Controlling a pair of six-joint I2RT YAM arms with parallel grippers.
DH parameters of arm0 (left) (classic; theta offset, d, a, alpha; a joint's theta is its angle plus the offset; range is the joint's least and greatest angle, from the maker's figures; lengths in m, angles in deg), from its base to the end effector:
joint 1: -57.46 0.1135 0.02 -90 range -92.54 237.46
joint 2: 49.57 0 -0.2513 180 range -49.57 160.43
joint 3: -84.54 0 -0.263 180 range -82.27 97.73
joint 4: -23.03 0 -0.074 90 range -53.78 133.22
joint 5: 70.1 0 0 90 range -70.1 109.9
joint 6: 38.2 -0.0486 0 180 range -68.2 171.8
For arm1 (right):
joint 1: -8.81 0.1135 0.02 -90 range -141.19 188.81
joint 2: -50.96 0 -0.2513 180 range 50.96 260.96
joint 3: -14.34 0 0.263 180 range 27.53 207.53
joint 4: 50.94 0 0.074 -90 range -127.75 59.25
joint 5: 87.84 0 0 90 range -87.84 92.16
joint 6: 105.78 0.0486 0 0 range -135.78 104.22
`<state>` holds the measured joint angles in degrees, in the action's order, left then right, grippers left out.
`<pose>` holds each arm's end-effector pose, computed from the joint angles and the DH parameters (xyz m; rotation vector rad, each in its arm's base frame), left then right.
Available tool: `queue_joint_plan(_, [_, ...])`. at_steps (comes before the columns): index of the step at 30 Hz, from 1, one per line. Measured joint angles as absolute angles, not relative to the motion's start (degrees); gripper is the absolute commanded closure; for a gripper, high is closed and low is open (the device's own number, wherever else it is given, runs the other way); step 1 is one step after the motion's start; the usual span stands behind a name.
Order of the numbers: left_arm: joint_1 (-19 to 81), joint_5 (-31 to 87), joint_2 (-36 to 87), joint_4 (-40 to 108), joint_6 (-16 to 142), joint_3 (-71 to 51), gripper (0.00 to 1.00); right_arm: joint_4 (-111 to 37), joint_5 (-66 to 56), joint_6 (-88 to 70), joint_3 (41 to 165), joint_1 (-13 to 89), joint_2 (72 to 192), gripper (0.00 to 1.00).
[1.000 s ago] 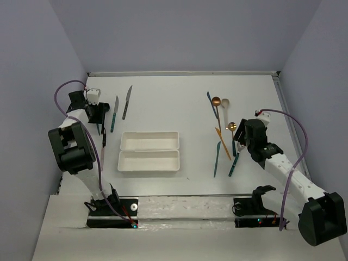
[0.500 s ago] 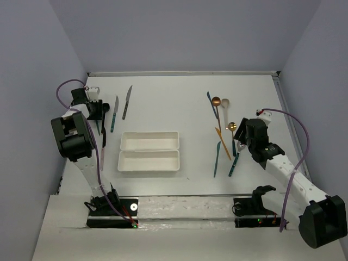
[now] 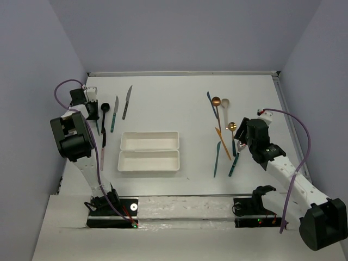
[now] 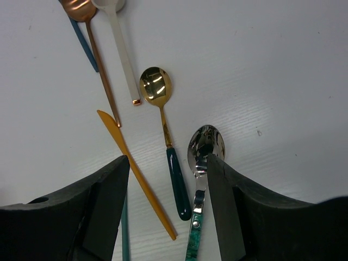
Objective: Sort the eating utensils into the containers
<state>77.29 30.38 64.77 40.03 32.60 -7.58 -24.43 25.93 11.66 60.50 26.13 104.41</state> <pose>0.4239 0.1435 0.1415 0.0786 2.3160 0.1325 0.2251 0.0497 0.2161 0.4186 2.0629 0.0182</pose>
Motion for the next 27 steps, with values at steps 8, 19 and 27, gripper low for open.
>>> queue_joint_plan(8, [79.0, 30.5, 65.1, 38.8, 32.8, -7.6, 1.0, -24.3, 26.0, 11.6, 60.5, 26.1, 103.1, 0.36])
queue_joint_plan(19, [81.2, 34.2, 62.7, 33.3, 34.2, -12.8, 1.0, -24.2, 26.2, 11.4, 60.5, 26.1, 100.9, 0.36])
queue_joint_plan(27, [82.8, 40.0, 51.0, 32.3, 34.7, -19.9, 1.0, -24.1, 25.9, 11.4, 60.5, 26.1, 100.4, 0.36])
